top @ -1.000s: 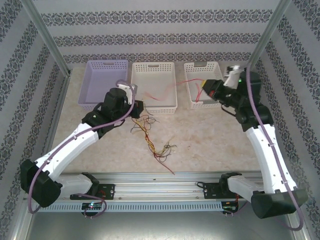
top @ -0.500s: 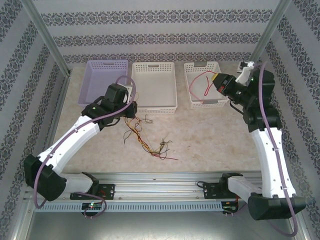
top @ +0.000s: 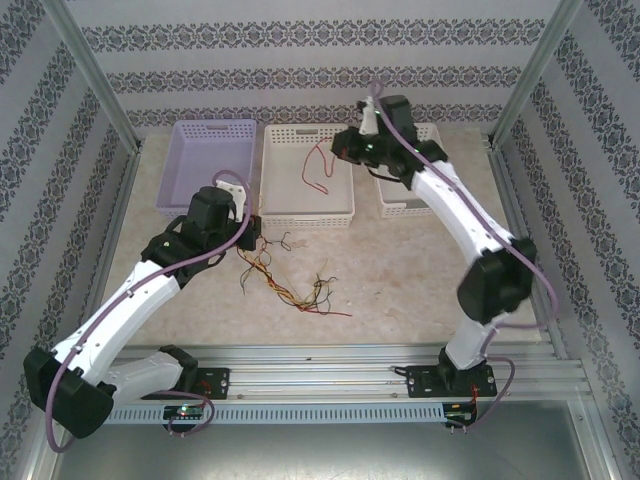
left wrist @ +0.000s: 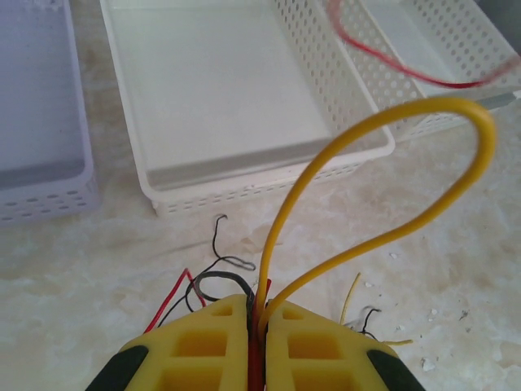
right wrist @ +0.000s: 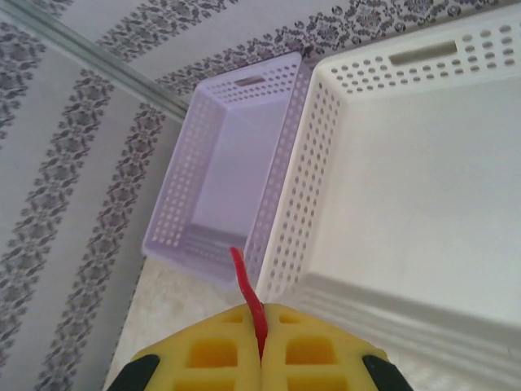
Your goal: Untangle the cables
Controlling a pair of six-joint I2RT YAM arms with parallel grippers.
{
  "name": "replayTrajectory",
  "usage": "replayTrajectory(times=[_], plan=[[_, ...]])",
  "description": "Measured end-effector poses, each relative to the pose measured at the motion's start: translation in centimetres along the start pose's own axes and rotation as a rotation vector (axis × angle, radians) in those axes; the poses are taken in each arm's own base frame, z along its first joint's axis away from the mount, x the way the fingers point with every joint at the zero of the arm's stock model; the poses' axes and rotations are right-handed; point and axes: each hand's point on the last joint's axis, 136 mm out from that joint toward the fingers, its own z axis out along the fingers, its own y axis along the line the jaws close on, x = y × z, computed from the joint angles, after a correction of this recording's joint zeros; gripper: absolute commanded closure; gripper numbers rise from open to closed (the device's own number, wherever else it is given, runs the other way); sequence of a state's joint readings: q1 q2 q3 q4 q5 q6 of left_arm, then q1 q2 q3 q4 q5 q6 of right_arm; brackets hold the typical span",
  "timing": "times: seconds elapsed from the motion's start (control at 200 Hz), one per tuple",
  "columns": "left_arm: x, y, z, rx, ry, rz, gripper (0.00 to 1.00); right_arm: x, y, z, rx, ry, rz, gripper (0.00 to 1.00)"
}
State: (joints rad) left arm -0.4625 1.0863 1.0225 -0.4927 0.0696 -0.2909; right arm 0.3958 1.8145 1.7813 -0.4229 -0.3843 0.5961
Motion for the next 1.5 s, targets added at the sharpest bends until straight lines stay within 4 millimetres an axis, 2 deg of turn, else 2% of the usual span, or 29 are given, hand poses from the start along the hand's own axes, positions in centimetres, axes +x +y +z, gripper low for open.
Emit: replayTrajectory(times=[0.115, 0.255, 0.295, 0.42, 0.48, 0.58, 0.644, 0.714, 0.799, 0.884, 0.974, 1.039, 1.129, 1.224, 1.294, 1.404, 1.499], plan=[[-0.4, -0.1, -0.1, 0.006, -0.019, 0.003, 1.00, -0.2, -0.8, 4.8, 0.057, 0.024, -0.050, 1.00], [-0.1, 0.0, 0.1, 0.001, -0.016, 0.004, 1.00, 0.0, -2.3, 8.5, 0.133, 0.048, -0.078, 0.69], [-0.1, 0.1, 0.2, 0.000, -0.014, 0.004, 1.00, 0.1, -2.8, 8.9, 0.153, 0.056, -0.092, 0.65], [-0.1, 0.2, 0.2, -0.006, -0.018, 0.004, 1.00, -0.1, -3.2, 8.9, 0.187, 0.060, -0.116, 0.53], [-0.1, 0.3, 0.2, -0.011, -0.020, 0.004, 1.00, -0.5, -2.9, 8.4, 0.188, 0.050, -0.137, 0.52], [0.0, 0.4, 0.4, -0.019, -0.014, 0.004, 1.00, -0.6, -2.0, 6.9, 0.174, 0.033, -0.160, 0.51], [0.1, 0.5, 0.7, -0.023, -0.005, 0.004, 1.00, 0.6, -1.3, 5.1, 0.155, 0.037, -0.166, 0.49], [0.3, 0.6, 1.0, -0.029, 0.005, 0.004, 1.00, 2.4, 0.1, 2.8, 0.103, 0.037, -0.178, 0.47], [0.5, 0.6, 1.3, -0.032, 0.013, 0.004, 1.00, 6.0, 2.4, -0.1, 0.006, 0.054, -0.208, 0.46], [0.6, 0.7, 1.4, -0.033, 0.018, 0.004, 1.00, 10.1, 4.6, -2.3, -0.094, 0.082, -0.251, 0.45], [0.7, 0.7, 1.6, -0.035, 0.024, 0.003, 0.98, 15.1, 5.7, -3.3, -0.176, 0.130, -0.296, 0.44], [0.8, 0.8, 1.8, -0.037, 0.031, 0.001, 0.94, 18.8, 5.6, -3.3, -0.209, 0.182, -0.319, 0.43], [0.9, 0.9, 2.1, -0.040, 0.038, -0.005, 0.90, 24.1, 4.3, -2.4, -0.219, 0.271, -0.337, 0.43], [1.0, 1.0, 2.2, -0.039, 0.042, -0.007, 0.88, 28.2, 3.4, -1.7, -0.214, 0.342, -0.358, 0.43], [1.0, 1.0, 2.2, -0.040, 0.042, -0.011, 0.86, 30.0, 3.5, -1.1, -0.216, 0.363, -0.383, 0.44], [1.0, 1.1, 2.2, -0.042, 0.042, -0.012, 0.84, 31.8, 4.3, 0.3, -0.227, 0.369, -0.417, 0.45], [1.0, 1.1, 2.2, -0.041, 0.042, -0.012, 0.82, 33.5, 4.0, 1.7, -0.216, 0.389, -0.433, 0.46]])
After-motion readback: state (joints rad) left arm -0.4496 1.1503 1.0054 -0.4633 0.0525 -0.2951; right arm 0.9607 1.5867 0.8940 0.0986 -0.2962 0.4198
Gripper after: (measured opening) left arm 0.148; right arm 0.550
